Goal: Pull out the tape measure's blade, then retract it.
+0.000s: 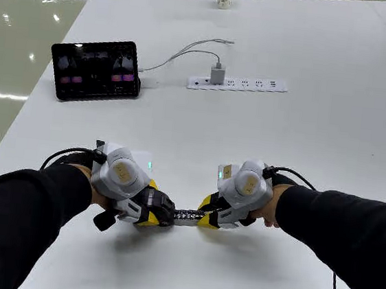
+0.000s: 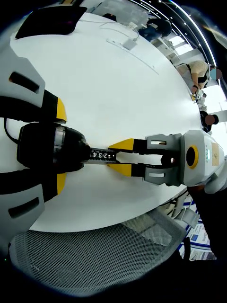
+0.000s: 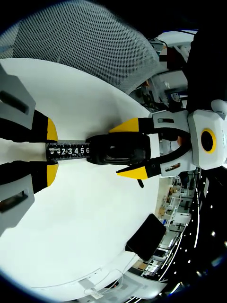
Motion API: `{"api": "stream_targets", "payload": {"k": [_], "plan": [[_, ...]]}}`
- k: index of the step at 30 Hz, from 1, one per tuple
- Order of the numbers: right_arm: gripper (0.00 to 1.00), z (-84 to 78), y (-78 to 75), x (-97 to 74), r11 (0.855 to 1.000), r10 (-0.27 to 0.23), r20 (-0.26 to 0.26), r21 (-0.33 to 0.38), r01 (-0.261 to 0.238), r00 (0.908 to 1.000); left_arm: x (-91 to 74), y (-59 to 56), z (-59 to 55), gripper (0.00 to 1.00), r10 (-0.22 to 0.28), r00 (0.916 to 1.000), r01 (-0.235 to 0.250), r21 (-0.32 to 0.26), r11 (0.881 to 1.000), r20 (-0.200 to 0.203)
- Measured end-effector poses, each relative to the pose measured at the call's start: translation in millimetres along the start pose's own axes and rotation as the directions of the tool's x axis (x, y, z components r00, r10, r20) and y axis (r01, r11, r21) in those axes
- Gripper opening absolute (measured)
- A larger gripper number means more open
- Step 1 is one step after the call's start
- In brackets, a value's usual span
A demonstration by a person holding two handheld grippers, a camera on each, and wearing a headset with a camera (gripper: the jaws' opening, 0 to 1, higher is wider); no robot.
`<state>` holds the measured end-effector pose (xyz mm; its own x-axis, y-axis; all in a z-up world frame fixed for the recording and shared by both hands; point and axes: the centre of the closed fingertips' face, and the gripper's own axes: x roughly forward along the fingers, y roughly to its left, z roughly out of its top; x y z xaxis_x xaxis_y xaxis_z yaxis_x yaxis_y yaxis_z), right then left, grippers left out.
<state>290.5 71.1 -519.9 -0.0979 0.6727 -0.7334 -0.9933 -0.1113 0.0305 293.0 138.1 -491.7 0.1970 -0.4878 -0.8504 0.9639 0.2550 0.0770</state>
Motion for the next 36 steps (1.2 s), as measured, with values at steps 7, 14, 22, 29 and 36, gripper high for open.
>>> {"api": "stream_targets", "payload": {"k": [7,14,22,29,36], "plan": [[0.10,-4.5,-0.8,-2.8,1.000,-0.002,-0.005,-0.002,0.002,1.0000,0.0,0.0,0.4,0.32,0.002,1.0000,-0.002,-0.002,1.000,0.001],[0.10,-8.9,-1.1,-6.3,1.000,-0.006,-0.012,-0.001,0.006,0.9999,-0.3,-0.2,0.5,0.32,0.004,1.0000,-0.004,-0.004,1.000,0.000],[0.10,-15.9,-3.5,-12.6,1.000,-0.014,-0.019,0.004,0.014,0.9997,-0.9,0.9,0.9,0.32,0.010,0.9999,-0.009,-0.026,1.000,0.013],[0.10,-23.4,-5.0,-19.3,1.000,-0.019,-0.026,0.010,0.020,0.9995,-0.3,1.5,1.3,0.32,0.014,0.9998,-0.014,-0.023,1.000,0.013],[0.10,-29.2,-5.6,-24.7,1.000,-0.022,-0.034,0.010,0.023,0.9992,-0.3,1.2,1.4,0.32,0.016,0.9998,-0.015,-0.023,1.000,0.012]]}}
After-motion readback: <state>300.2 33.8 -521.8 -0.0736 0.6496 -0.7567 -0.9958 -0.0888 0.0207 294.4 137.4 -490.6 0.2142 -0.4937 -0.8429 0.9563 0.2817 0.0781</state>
